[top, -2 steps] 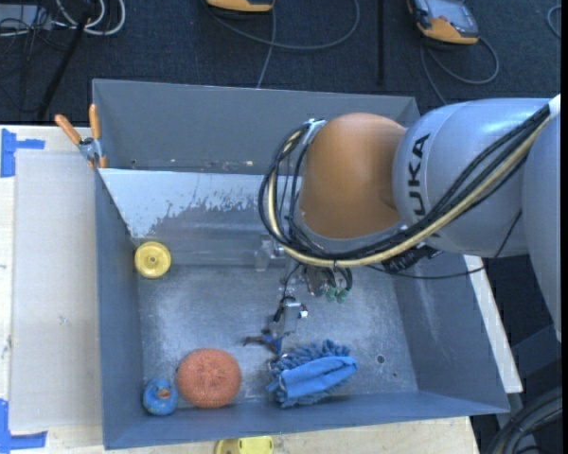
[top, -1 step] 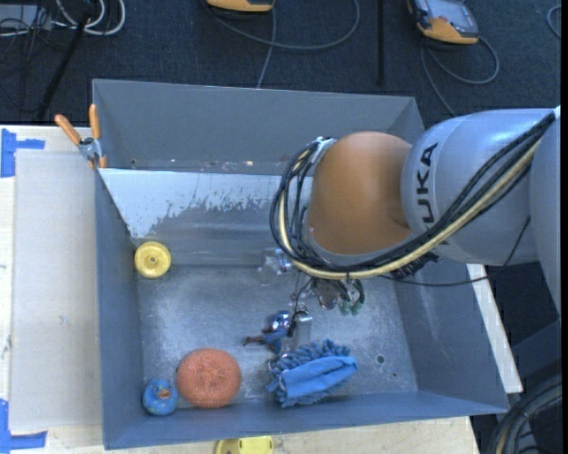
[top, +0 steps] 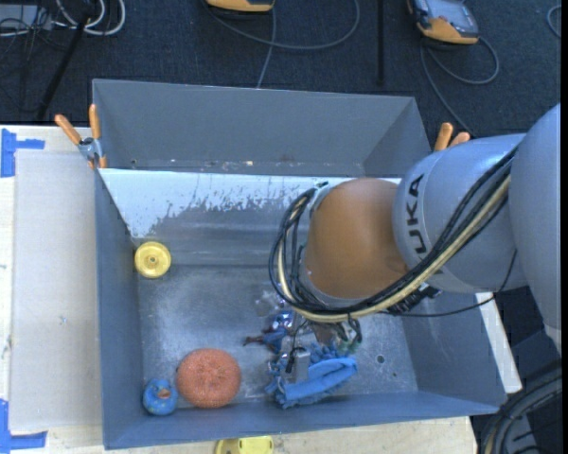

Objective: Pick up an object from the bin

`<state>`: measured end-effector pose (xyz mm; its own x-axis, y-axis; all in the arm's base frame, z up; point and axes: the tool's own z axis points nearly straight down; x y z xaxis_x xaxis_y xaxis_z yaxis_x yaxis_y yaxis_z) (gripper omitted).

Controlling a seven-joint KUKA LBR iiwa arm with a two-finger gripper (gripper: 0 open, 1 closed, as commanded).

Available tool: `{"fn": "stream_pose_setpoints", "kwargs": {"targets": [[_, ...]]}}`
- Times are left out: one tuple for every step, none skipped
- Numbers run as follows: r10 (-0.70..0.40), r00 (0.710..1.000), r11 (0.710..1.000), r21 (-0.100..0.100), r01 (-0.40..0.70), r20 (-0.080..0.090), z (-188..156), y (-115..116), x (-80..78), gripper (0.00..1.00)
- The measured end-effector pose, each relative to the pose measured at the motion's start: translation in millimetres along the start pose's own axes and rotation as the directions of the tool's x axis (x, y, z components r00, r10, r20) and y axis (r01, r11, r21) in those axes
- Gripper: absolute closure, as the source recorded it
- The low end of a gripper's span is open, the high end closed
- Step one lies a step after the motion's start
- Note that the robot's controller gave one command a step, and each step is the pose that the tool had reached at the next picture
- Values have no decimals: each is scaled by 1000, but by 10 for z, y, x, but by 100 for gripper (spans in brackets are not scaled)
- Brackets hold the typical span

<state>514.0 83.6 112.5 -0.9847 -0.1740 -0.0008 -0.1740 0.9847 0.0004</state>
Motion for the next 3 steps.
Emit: {"fn": "stream_pose_setpoints", "kwargs": {"targets": [[-144, 990, 990, -1, 144, -1, 67, -353, 350, 0], [-90, 996, 996, 0, 90, -2, 139, -619, 314, 0], [-69, 998, 998, 1, 69, -1, 286, -503, 381, 0]]}}
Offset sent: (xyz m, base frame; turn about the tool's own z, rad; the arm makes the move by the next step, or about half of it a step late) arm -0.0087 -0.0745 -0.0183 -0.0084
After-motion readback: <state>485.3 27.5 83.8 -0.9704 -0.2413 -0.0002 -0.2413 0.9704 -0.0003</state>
